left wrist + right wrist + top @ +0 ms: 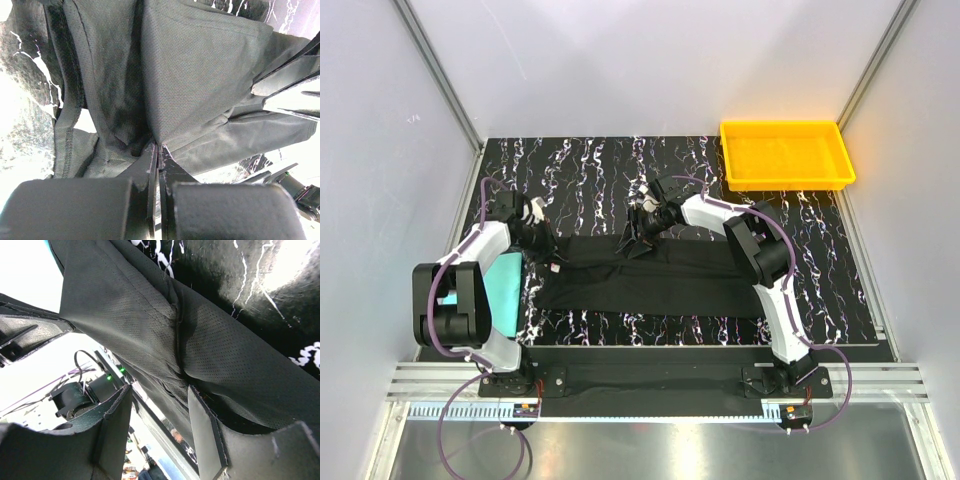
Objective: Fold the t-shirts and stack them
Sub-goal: Fold the tshirt
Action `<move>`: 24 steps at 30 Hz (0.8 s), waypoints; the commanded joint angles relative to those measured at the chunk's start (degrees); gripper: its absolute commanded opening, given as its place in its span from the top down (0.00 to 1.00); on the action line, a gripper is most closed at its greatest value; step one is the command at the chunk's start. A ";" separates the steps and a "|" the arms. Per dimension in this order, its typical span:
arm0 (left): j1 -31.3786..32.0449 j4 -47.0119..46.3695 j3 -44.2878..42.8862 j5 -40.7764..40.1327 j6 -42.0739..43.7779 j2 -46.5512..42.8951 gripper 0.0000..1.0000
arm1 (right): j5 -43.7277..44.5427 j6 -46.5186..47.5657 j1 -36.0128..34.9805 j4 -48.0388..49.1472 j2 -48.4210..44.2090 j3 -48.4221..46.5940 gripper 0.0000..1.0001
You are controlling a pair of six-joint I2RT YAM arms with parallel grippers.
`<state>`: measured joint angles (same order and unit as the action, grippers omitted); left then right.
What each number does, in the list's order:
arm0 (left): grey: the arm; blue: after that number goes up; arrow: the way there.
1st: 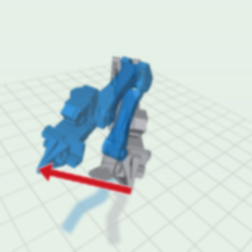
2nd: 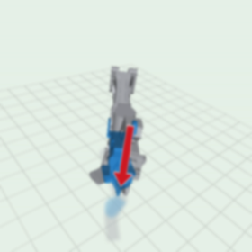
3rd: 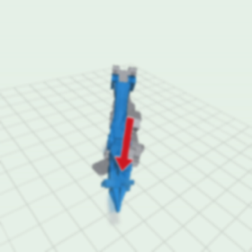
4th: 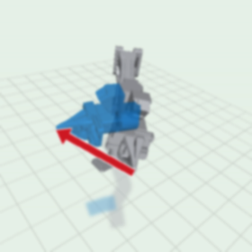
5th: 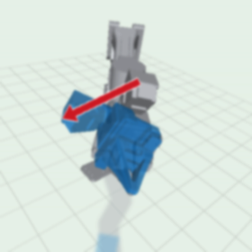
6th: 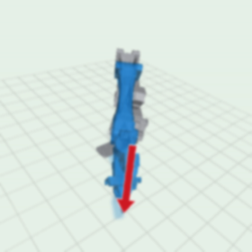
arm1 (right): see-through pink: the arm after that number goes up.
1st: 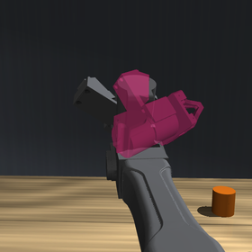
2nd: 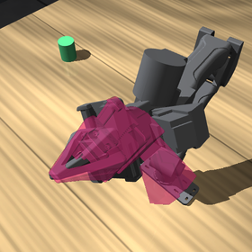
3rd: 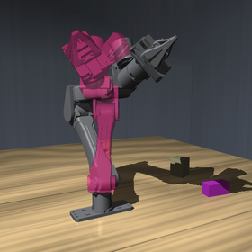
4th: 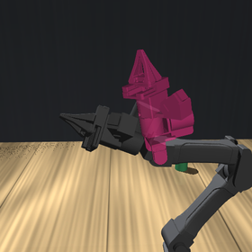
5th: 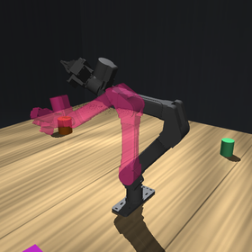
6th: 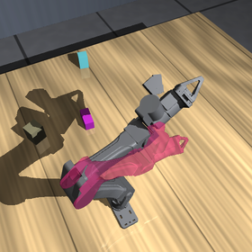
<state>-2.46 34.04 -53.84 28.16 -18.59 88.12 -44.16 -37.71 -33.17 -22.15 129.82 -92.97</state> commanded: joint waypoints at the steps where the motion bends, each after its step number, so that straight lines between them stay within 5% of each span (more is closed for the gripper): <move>1: -0.35 -0.12 0.23 -0.65 0.66 -2.77 0.98 | -2.07 1.24 -0.32 0.53 -0.27 -1.86 0.45; 18: -0.44 -0.38 1.73 -2.76 -0.04 -3.04 0.91 | -6.81 -0.61 -0.93 0.97 -2.11 0.33 0.48; 22: -0.44 -0.38 1.64 -2.94 -0.04 -3.13 0.83 | -7.16 -1.05 -1.37 1.32 -2.55 2.53 0.49; 24: -0.70 -0.38 1.64 -3.20 -0.04 -3.13 0.70 | -7.08 -1.13 -1.55 1.41 -2.47 3.58 0.49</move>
<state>-2.63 34.48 -52.21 25.82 -18.68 87.05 -49.17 -38.11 -33.54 -21.65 129.86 -90.63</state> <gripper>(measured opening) 0.257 0.516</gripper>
